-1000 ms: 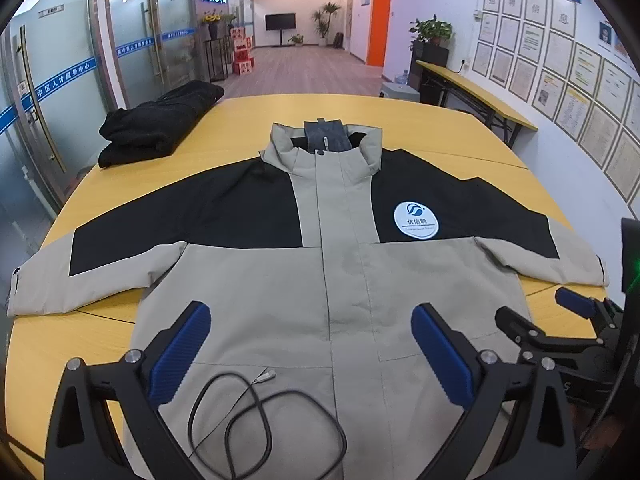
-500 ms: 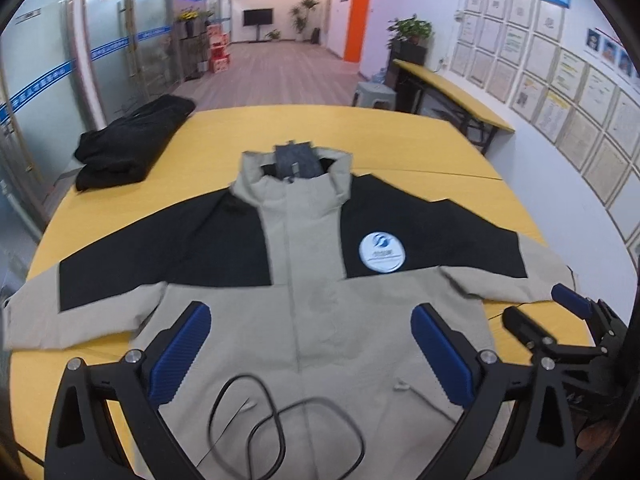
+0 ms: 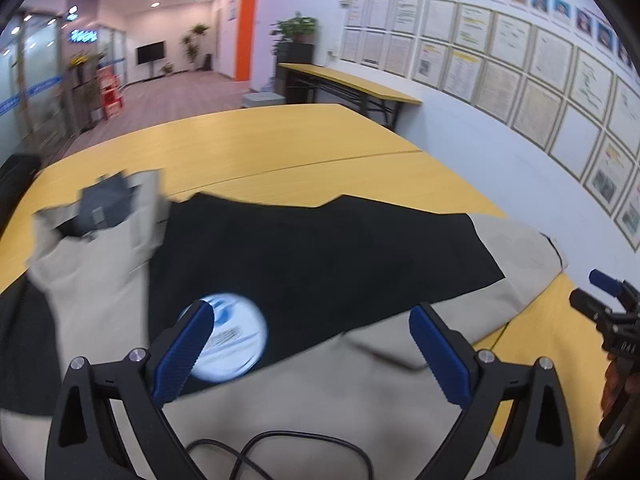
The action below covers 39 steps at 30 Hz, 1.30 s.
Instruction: Fold clothes
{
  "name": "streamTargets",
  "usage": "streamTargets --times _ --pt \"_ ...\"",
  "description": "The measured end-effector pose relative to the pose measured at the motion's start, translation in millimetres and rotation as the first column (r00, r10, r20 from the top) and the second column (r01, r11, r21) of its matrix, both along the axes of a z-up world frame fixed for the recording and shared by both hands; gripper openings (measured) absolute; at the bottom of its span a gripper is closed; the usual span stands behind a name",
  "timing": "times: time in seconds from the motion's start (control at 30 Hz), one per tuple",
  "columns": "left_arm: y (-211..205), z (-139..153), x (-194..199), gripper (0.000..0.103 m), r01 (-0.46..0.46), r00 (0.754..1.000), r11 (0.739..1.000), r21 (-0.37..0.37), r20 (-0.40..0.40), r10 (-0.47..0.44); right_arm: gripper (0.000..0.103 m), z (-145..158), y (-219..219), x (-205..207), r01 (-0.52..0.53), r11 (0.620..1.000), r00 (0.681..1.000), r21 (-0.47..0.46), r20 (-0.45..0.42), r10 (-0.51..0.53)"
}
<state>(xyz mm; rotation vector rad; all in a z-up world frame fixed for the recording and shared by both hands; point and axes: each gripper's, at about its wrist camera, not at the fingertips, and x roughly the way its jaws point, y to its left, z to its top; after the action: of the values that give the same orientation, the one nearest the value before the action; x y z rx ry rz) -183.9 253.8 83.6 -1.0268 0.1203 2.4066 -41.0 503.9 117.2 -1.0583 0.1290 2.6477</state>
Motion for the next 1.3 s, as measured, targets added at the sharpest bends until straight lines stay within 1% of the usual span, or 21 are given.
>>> streamTargets --times 0.07,0.1,0.13,0.17,0.2,0.23,0.3,0.4,0.47,0.5,0.53,0.67,0.73,0.77,0.8,0.87,0.93,0.97,1.03,1.13,1.3 --pt "23.9 -11.2 -10.9 0.101 0.052 0.999 0.999 0.000 -0.007 -0.052 0.095 -12.0 28.7 0.7 0.037 0.999 0.999 0.008 0.019 -0.037" --pt "34.4 -15.3 -14.9 0.101 0.075 0.997 0.997 -0.001 -0.010 -0.075 0.086 -17.8 42.3 1.0 0.053 0.999 0.998 0.011 0.029 -0.054" --pt "43.9 -19.4 -18.3 0.101 0.101 0.995 0.995 -0.002 -0.014 -0.101 0.071 -23.7 56.0 1.2 0.070 0.997 0.997 0.014 0.039 -0.070" --pt "50.8 -21.5 -20.0 0.101 0.120 0.993 0.993 -0.007 -0.017 -0.120 0.063 -29.5 69.6 1.5 0.086 0.996 0.995 0.018 0.048 -0.087" --pt "55.5 -22.9 -21.0 0.101 0.135 0.991 0.991 -0.013 -0.022 -0.135 0.048 -35.3 83.2 1.8 0.102 0.995 0.993 0.022 0.058 -0.103" --pt "60.1 -24.3 -21.9 0.101 0.150 0.988 0.988 -0.020 -0.027 -0.151 0.038 -41.2 93.6 1.7 0.117 0.993 0.991 0.010 0.071 -0.117" --pt "66.9 -27.0 -23.1 0.101 0.175 0.984 0.984 -0.030 -0.027 -0.176 0.034 -51.7 113.8 3.1 0.149 0.988 0.985 -0.030 0.090 -0.145" --pt "78.0 -32.2 -27.3 0.101 0.210 0.977 0.976 -0.058 -0.020 -0.211 0.034 -61.8 133.3 3.0 0.183 0.983 0.979 -0.033 0.097 -0.179" --pt "82.1 -34.7 -30.4 0.101 0.237 0.971 0.969 -0.072 -0.018 -0.238 0.045 -68.4 147.5 1.8 0.216 0.975 0.971 -0.047 0.115 -0.210" --pt "84.5 -36.0 -32.2 0.101 0.250 0.968 0.965 -0.079 -0.016 -0.252 0.064 -71.7 154.7 1.1 0.234 0.971 0.966 -0.054 0.125 -0.226" --pt "90.5 -37.4 -37.0 0.101 0.264 0.964 0.961 -0.080 -0.008 -0.266 0.075 -74.1 163.4 -0.4 0.257 0.964 0.960 -0.064 0.133 -0.247" --pt "104.3 -46.3 -52.7 0.101 0.313 0.950 0.948 -0.064 0.038 -0.311 0.078 -83.4 200.7 -5.7 0.352 0.928 0.929 -0.122 0.166 -0.331" --pt "109.9 -52.4 -55.7 0.101 0.330 0.944 0.941 -0.079 0.049 -0.327 0.083 -82.6 218.3 -7.2 0.395 0.908 0.915 -0.143 0.144 -0.376" --pt "112.8 -55.6 -57.2 0.101 0.335 0.942 0.938 -0.089 0.052 -0.331 0.082 -81.7 225.4 -8.6 0.412 0.898 0.909 -0.152 0.136 -0.394" --pt "114.2 -57.6 -56.4 0.101 0.341 0.940 0.935 -0.092 0.054 -0.338 0.078 -80.3 232.1 -9.7 0.439 0.883 0.898 -0.166 0.129 -0.422" --pt "117.0 -61.8 -55.9 0.101 0.348 0.937 0.933 -0.093 0.063 -0.343 0.060 -77.2 239.0 -9.4 0.479 0.857 0.878 -0.189 0.113 -0.466" --pt "118.6 -67.2 -54.4 0.101 0.351 0.936 0.931 -0.100 0.073 -0.345 0.021 -75.0 241.2 -8.8 0.501 0.845 0.866 -0.188 0.104 -0.490" --pt "119.4 -69.8 -53.6 0.101 0.353 0.935 0.930 -0.104 0.078 -0.346 0.018 -74.7 241.4 -7.5 0.500 0.843 0.866 -0.198 0.098 -0.490" --pt "120.2 -72.4 -52.4 0.101 0.358 0.933 0.927 -0.108 0.083 -0.351 0.009 -71.9 240.7 -1.1 0.497 0.837 0.866 -0.228 0.068 -0.496" --pt "121.0 -73.5 -51.1 0.101 0.370 0.928 0.922 -0.112 0.088 -0.362 0.005 -57.8 234.0 12.6 0.477 0.840 0.866 -0.259 -0.026 -0.499" --pt "130.1 -79.5 -51.7 0.102 0.383 0.923 0.913 -0.141 0.101 -0.372 0.004 -14.3 202.5 36.0 0.455 0.858 0.849 -0.239 -0.172 -0.499"
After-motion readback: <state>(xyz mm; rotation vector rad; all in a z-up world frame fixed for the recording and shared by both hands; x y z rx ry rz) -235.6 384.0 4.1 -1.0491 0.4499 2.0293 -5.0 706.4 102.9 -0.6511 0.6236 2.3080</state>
